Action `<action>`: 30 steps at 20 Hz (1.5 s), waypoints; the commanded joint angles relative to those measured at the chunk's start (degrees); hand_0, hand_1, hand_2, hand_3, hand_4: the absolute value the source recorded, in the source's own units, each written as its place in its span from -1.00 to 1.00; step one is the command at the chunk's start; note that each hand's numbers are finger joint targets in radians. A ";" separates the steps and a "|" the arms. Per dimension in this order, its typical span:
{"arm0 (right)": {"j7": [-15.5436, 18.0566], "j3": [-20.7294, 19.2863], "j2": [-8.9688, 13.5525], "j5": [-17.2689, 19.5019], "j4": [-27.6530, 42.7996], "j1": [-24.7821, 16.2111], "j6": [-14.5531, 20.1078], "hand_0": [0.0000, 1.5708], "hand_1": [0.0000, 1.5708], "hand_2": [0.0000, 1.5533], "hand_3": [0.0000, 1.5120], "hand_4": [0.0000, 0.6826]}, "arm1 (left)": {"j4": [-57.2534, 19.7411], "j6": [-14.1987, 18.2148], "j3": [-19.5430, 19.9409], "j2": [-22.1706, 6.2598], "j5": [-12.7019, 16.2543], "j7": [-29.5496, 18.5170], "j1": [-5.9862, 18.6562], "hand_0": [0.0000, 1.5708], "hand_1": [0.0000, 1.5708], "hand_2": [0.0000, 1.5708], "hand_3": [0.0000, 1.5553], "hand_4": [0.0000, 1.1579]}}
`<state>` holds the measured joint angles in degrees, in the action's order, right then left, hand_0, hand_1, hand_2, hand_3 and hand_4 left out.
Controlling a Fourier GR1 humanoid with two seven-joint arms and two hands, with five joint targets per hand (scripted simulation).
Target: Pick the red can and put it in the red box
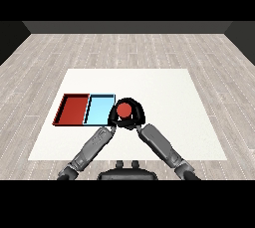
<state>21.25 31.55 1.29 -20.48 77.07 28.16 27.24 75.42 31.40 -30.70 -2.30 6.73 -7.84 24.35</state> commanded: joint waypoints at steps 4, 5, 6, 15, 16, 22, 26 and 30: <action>-1.20 -1.38 0.08 2.87 5.01 -3.53 -2.74 0.93 0.93 0.88 0.85 0.59 | -0.37 -0.69 -0.16 2.18 -0.32 0.19 -0.91 1.00 1.00 0.94 0.83 0.52; -2.95 1.98 -1.22 2.19 4.44 -0.31 2.30 0.93 0.93 0.88 0.85 0.60 | 0.23 -0.07 0.22 2.20 -0.73 0.87 0.09 1.00 1.00 0.94 0.83 0.51; -0.89 -1.10 -1.22 1.02 0.21 1.64 -1.09 0.93 0.93 0.88 0.85 0.61 | -0.55 4.12 -4.14 2.20 2.29 -1.47 0.73 1.00 1.00 0.94 0.83 0.53; -0.55 -1.33 -1.24 1.32 3.28 -1.38 -5.58 -1.00 -1.00 -1.00 -1.00 -1.00 | -1.86 1.75 -1.36 2.20 3.59 -2.53 1.56 1.00 1.00 1.00 0.92 0.97; -0.70 -1.42 -1.24 1.44 3.45 -1.47 -5.68 -1.00 -1.00 -1.00 -1.00 -1.00 | -1.84 1.76 -1.37 2.20 3.58 -2.52 1.55 1.00 1.00 1.00 0.92 0.97; -1.45 -5.06 -1.25 6.41 4.92 -2.26 -7.46 -1.00 -1.00 -1.00 -1.00 -1.00 | 0.75 -0.16 2.49 1.07 0.06 -0.39 0.90 1.00 1.00 1.00 0.91 0.98; -1.13 -5.41 -1.24 6.37 2.42 0.11 -4.54 -1.00 -1.00 -1.00 -1.00 -1.00 | -1.41 4.37 -2.53 2.26 2.14 0.53 1.90 1.00 1.00 1.00 0.91 0.99; -5.68 -8.01 1.64 9.15 13.30 -5.76 -4.33 -1.00 -1.00 -1.00 -1.00 -1.00 | -0.23 -1.70 0.81 -0.35 2.55 -3.53 -3.04 1.00 1.00 1.00 0.90 0.98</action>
<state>17.25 24.54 1.95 -13.17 84.56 25.72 21.21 74.24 32.33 -31.78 -0.93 9.21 -11.05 24.13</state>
